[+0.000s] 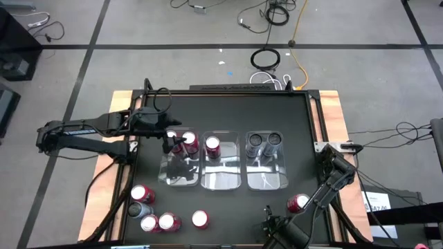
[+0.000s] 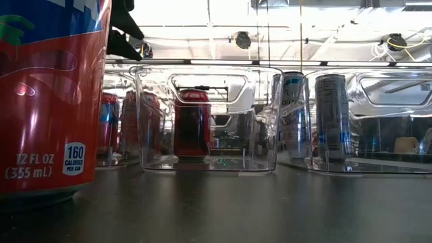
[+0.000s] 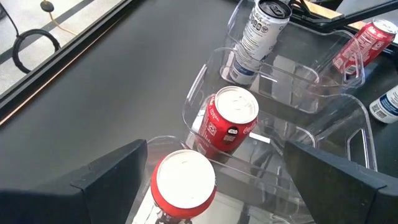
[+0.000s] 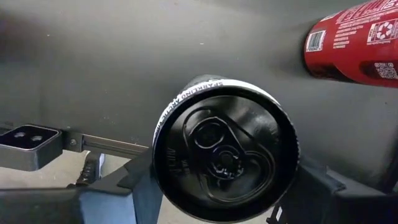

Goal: Sort soda cans
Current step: Put the right white blue soda can into the right transparent bin

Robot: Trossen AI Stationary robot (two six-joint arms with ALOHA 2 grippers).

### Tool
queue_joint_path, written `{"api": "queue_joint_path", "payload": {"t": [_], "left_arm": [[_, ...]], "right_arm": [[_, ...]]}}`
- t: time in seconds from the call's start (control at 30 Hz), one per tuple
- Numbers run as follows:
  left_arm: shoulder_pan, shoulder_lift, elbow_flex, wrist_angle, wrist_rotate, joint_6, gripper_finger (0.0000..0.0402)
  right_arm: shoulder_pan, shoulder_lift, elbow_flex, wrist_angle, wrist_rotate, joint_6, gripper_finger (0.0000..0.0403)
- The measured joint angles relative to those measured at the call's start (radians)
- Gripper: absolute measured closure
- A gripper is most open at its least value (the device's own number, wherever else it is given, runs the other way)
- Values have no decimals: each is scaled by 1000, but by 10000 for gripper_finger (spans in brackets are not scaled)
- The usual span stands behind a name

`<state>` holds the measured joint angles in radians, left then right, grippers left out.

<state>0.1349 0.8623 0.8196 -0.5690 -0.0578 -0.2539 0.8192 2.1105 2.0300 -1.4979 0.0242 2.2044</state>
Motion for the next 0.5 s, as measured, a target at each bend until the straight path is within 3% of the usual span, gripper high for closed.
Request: {"api": "queue_joint_path", "payload": {"t": [0.5], "left_arm": [[0, 0, 0, 1, 0, 0, 17]], "right_arm": [[1, -8, 23, -9, 54, -3, 161]]}}
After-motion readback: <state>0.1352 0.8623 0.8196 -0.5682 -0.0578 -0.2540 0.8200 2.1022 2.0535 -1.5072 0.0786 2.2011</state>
